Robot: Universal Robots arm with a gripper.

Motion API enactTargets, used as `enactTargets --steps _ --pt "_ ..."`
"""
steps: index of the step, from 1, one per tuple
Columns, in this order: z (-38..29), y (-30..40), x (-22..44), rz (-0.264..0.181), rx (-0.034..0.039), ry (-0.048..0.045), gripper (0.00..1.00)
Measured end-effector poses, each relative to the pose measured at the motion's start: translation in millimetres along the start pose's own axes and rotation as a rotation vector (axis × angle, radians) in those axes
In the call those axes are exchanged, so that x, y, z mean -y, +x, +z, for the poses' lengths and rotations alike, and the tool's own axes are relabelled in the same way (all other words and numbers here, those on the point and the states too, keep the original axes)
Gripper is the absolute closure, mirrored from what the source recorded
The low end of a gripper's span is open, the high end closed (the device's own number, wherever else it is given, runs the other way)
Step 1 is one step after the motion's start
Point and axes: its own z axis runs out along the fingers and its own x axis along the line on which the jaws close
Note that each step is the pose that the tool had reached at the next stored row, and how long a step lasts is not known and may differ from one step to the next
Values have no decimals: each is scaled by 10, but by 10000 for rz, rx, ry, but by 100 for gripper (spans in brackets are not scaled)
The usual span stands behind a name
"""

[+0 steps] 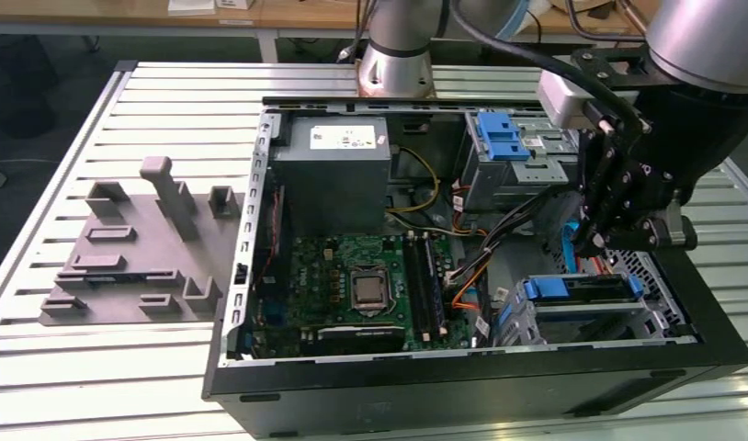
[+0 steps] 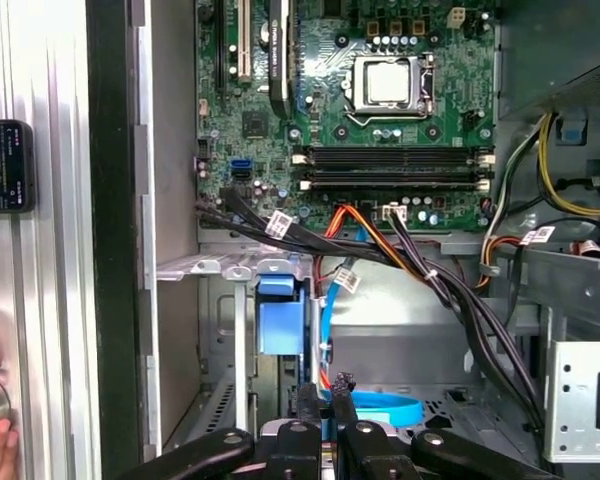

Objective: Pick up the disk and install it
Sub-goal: 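Insert the second disk wire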

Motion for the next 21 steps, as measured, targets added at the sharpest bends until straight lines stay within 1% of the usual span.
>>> enactTargets --steps 3,5,8,10,12,15,19,21 --pt "22 21 0 1 26 0 84" --pt "55 21 -2 2 35 -7 84" --pt "106 20 17 0 40 -49 84" --pt "134 19 40 0 42 -102 84" --pt "141 19 49 -1 41 -129 84" --pt "144 21 49 0 42 -132 84" --pt "181 67 55 2 41 -136 84" --pt "205 77 72 2 44 -148 84"
